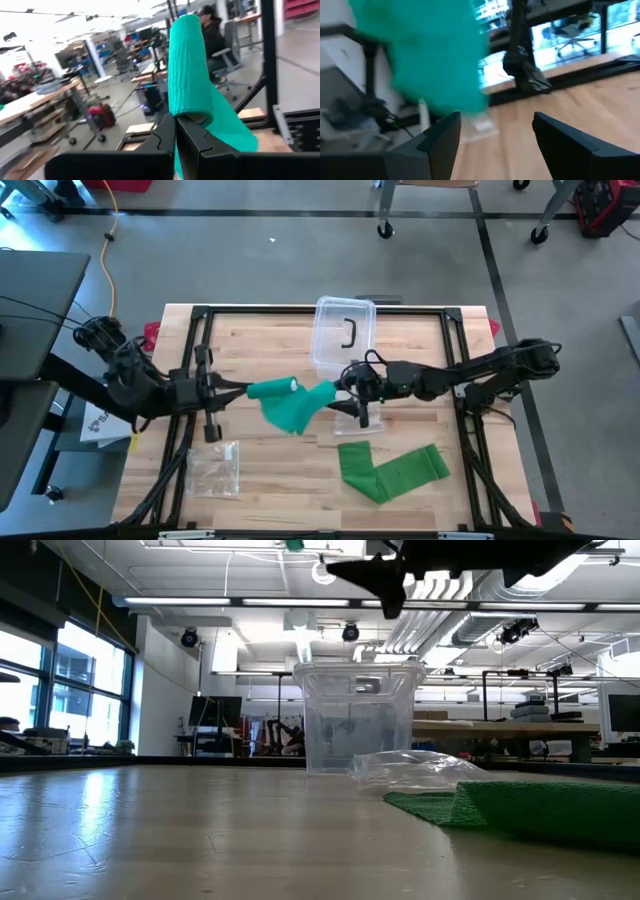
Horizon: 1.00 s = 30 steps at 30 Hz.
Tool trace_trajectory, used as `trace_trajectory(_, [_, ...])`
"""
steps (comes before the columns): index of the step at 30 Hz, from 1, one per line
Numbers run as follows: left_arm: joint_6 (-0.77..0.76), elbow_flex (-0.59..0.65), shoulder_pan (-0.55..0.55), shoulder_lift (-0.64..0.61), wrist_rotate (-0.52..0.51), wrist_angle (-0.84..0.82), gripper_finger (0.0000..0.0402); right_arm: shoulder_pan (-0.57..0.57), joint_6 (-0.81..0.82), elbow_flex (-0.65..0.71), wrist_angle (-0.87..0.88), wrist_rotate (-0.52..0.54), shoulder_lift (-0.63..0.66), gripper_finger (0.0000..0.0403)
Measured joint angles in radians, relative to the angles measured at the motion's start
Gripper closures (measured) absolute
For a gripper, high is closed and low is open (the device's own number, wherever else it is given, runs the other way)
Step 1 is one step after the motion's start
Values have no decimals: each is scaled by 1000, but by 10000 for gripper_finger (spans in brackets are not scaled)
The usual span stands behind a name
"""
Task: Roll bandage
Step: Roll the blue bandage
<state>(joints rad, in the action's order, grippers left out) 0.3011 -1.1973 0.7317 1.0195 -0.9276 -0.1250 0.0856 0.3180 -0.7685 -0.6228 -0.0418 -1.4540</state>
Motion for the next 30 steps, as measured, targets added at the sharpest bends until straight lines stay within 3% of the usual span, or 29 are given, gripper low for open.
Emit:
trace_trajectory(7, [28,0,24,0,10,24,401,-20,120,-1,-112,-80,-34,160])
trace_trajectory(17, [71,0,24,0,10,54,401,-20,261,-89,-565,-379,-349,160])
trace_trajectory(23, [75,0,24,-3,10,56,401,-21,243,-151,-578,-508,-412,160])
trace_trajectory(30, [78,0,24,-3,8,61,401,-41,215,-103,-471,-513,-347,164])
